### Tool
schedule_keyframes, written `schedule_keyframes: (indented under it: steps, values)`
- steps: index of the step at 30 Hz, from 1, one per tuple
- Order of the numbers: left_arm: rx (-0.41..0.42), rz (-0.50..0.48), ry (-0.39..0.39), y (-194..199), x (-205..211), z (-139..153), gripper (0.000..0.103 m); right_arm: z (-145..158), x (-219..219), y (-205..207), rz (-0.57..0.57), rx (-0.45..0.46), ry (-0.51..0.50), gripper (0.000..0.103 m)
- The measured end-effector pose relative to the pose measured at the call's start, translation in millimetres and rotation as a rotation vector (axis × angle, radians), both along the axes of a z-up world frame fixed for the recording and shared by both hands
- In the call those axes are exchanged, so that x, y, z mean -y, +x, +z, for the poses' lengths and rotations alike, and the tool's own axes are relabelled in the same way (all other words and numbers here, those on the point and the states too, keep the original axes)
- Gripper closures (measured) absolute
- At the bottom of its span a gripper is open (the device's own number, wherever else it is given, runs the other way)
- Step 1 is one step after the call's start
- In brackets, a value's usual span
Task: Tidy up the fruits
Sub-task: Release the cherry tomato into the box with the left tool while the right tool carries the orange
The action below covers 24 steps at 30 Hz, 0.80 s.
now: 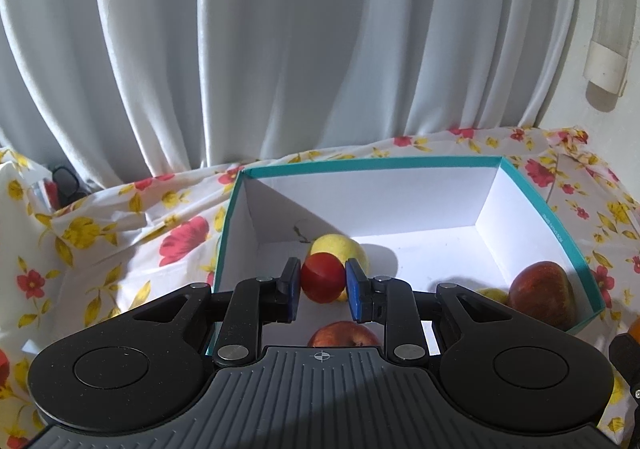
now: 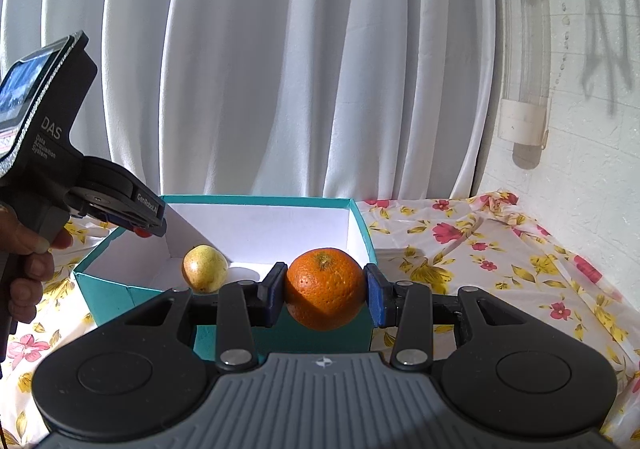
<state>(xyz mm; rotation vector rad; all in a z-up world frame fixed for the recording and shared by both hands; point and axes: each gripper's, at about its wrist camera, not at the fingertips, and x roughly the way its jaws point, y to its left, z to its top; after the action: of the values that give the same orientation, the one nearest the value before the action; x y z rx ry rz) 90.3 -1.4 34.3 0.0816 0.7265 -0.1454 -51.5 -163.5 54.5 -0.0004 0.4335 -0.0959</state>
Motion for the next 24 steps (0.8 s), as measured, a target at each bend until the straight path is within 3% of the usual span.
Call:
schedule_keyframes:
  steps: [24]
  values:
    - [-0.078, 0.012, 0.006, 22, -6, -23, 0.076, 4, -2, 14, 0.008, 0.000, -0.012, 0.063]
